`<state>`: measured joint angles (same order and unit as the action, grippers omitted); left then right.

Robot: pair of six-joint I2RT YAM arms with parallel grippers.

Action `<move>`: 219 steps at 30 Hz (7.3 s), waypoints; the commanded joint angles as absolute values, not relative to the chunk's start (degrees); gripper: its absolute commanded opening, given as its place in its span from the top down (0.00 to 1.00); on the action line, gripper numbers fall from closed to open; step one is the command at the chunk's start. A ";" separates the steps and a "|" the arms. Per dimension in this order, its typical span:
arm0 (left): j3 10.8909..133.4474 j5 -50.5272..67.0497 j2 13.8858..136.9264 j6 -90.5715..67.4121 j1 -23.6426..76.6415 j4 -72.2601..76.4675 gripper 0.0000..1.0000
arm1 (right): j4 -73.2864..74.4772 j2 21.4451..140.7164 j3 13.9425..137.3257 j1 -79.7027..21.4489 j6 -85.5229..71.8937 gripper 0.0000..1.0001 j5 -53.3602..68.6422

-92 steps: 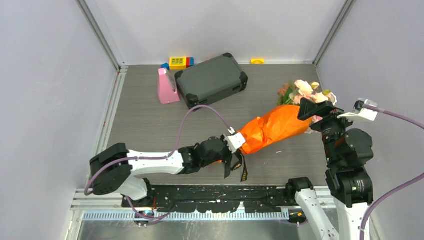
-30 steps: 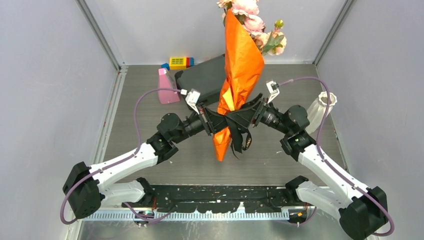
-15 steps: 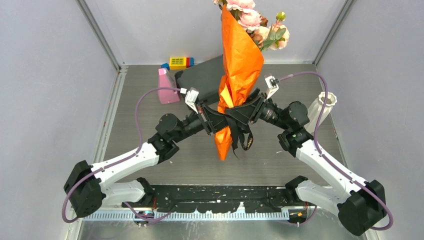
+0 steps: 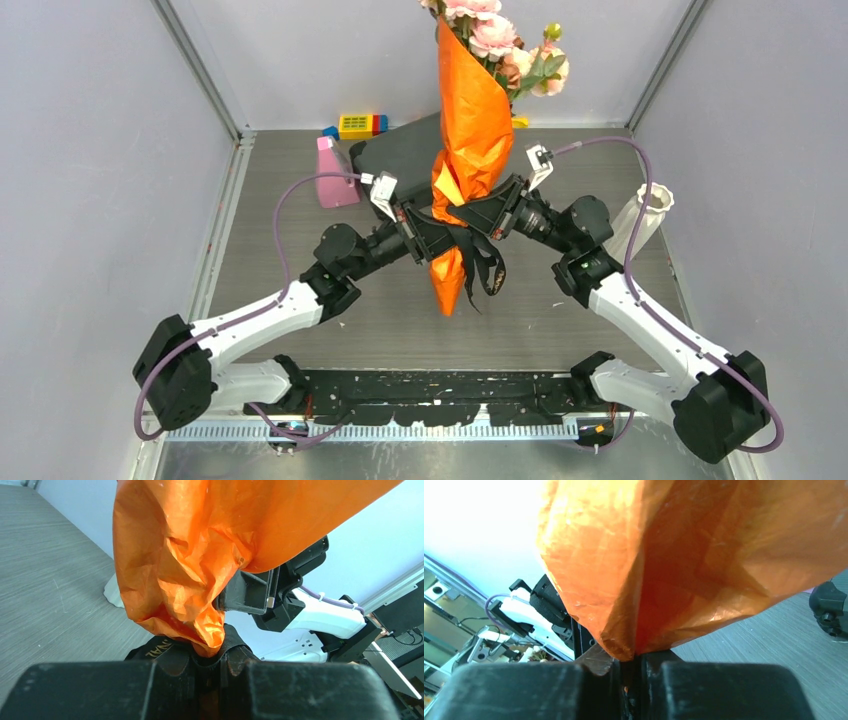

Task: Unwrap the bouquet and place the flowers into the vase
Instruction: Place the fake flower at the center of the board, then untie the ribbon from the wrapping paper.

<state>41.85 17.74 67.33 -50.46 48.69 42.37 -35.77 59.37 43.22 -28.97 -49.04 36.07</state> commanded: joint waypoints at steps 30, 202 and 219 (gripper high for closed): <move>82.09 30.43 60.13 -12.87 21.04 -31.92 0.00 | 35.98 58.99 67.44 -29.71 -28.11 1.00 -10.95; 37.80 -2.18 73.67 -40.54 51.42 -0.70 0.12 | 26.66 70.37 38.91 -50.80 -59.55 0.56 -11.45; 37.68 -2.64 73.48 -40.12 51.50 -1.41 0.12 | 29.05 70.00 39.25 -50.80 -60.98 0.98 -15.37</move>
<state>37.63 -1.30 74.39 -40.27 51.05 -2.98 28.40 72.93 38.41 -50.52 -59.51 -11.94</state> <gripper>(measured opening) 0.877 0.077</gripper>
